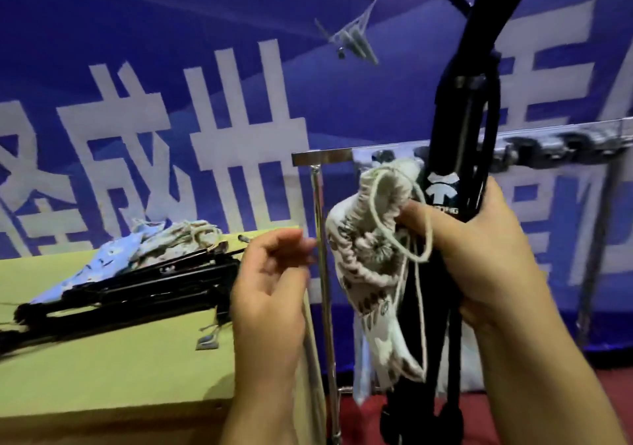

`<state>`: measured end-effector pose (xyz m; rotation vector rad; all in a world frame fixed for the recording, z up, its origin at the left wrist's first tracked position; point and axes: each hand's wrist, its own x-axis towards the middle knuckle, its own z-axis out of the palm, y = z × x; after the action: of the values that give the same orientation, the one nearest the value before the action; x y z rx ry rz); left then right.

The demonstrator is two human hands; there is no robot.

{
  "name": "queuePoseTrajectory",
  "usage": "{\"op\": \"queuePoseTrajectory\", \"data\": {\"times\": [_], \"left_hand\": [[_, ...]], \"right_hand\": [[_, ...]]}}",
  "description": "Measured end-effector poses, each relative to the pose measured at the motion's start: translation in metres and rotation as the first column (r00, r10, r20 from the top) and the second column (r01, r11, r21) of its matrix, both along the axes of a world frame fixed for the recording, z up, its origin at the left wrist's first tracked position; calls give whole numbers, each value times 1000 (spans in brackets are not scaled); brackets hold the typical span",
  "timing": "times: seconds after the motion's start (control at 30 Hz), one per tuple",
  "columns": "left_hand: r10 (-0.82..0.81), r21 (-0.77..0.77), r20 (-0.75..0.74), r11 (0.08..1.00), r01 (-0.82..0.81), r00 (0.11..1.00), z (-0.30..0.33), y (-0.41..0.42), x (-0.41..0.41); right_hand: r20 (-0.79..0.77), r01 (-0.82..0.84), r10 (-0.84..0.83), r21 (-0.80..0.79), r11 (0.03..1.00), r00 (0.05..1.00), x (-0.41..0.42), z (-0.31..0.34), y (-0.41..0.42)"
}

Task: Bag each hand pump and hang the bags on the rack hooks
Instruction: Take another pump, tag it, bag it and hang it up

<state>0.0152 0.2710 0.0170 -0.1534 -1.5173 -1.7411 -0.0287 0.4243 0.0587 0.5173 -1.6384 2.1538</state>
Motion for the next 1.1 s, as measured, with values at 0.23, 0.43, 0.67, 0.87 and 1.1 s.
{"op": "queuePoseTrajectory", "data": {"times": [0.23,0.43,0.67,0.87,1.1], "left_hand": [[-265,-78,243,954,291,933,4,29,3],[-395,418,142,855,306,908,5,2,-7],[-323,227,231,935,271,918,-9,16,-25],[-628,418,153,741,526,763,-13,9,-31],[-830,742,33,393,543,557,-13,-39,-37]], "right_hand": [[52,-74,67,163,984,996,2,-13,11],[64,115,-151,384,916,986,-7,-38,9],[113,-116,85,297,948,990,-6,-36,-11],[137,-148,109,314,938,985,-18,-45,-9],[100,112,-157,357,927,983,-34,-45,14]]}}
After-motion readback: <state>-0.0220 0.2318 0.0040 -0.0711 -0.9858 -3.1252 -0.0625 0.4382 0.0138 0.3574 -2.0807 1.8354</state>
